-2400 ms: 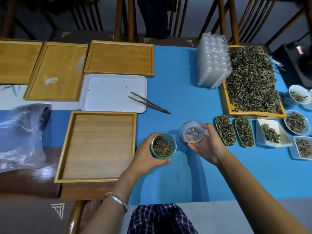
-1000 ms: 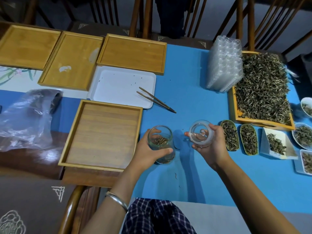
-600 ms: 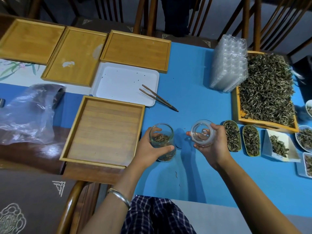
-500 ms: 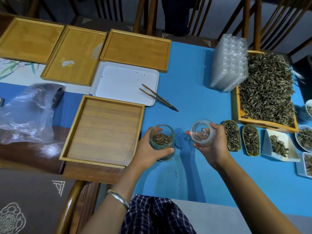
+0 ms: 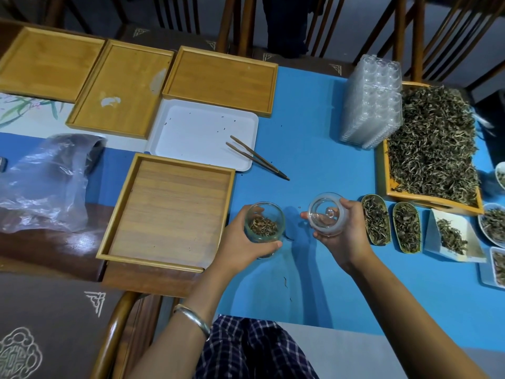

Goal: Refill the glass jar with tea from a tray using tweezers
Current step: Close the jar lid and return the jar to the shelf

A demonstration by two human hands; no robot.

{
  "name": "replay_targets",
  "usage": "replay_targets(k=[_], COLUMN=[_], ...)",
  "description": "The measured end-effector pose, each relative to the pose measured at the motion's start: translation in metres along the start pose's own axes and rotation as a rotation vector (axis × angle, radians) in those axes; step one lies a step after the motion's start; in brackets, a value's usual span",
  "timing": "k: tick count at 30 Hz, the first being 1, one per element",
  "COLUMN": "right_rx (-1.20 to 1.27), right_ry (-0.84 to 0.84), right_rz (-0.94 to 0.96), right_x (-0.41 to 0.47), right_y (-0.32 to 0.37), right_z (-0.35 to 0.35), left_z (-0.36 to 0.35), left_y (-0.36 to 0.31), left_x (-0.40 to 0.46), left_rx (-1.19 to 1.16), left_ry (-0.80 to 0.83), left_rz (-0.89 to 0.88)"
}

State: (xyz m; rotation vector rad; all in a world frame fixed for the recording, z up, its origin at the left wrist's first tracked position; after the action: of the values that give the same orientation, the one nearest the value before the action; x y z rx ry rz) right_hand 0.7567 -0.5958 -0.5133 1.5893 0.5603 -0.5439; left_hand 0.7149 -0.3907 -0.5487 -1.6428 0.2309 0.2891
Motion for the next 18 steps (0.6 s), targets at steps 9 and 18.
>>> replay_targets(k=[9, 18], right_rx=[-0.029, -0.023], right_ry=[-0.004, -0.023], right_rz=[-0.006, -0.003], right_x=[-0.004, -0.007], right_y=[-0.002, -0.003], right_z=[0.004, 0.008], left_z=[-0.001, 0.009], left_y=[-0.021, -0.014], left_x=[0.003, 0.011], left_rx=[0.313, 0.342], left_ry=[0.048, 0.005], left_rz=[-0.298, -0.269])
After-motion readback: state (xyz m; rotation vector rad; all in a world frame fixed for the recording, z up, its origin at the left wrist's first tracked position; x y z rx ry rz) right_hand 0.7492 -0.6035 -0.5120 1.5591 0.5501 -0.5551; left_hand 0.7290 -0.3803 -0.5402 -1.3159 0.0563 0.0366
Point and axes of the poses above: each hand's wrist, its own x-axis towards the middle knuckle, its own z-axis out of the back of the hand, y = z × x, the point moved 4 cm from there along x, towards the middle knuckle, and after that the axes turned 14 degrees about -x, right-handed, at the moved point
